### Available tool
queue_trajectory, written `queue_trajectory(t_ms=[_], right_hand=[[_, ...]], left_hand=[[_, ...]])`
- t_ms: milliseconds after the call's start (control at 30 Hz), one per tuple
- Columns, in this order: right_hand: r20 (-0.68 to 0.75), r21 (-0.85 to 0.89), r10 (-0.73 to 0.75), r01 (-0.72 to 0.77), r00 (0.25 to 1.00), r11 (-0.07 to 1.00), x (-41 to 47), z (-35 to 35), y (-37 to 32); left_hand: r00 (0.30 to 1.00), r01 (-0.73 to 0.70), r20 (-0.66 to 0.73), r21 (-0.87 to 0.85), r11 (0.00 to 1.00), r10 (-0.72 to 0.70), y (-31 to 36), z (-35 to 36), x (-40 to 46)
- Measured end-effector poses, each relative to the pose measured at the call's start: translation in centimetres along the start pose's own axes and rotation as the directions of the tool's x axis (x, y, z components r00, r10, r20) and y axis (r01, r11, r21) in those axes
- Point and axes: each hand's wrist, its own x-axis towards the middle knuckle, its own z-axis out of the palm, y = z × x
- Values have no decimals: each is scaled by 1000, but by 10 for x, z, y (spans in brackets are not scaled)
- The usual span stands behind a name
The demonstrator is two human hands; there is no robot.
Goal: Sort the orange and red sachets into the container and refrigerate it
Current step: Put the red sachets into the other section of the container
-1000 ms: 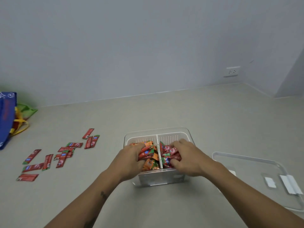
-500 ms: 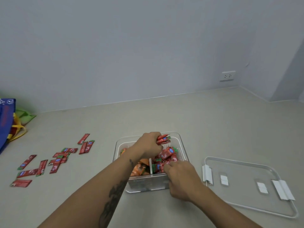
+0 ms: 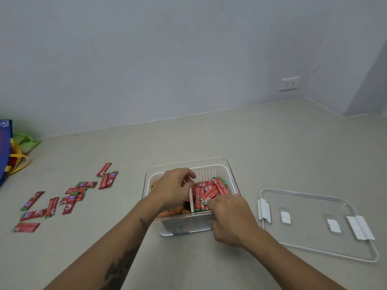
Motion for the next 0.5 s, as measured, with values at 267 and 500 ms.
queue_trajectory(t_ms=[267, 500], right_hand=[[149, 393, -20, -41, 989, 919, 43, -33, -16], [55, 460, -137, 96, 989, 883, 110, -52, -102]], left_hand=[[987, 14, -159, 112, 994, 4, -61, -33, -57], [966, 125, -238, 83, 989, -102, -136, -73, -101]])
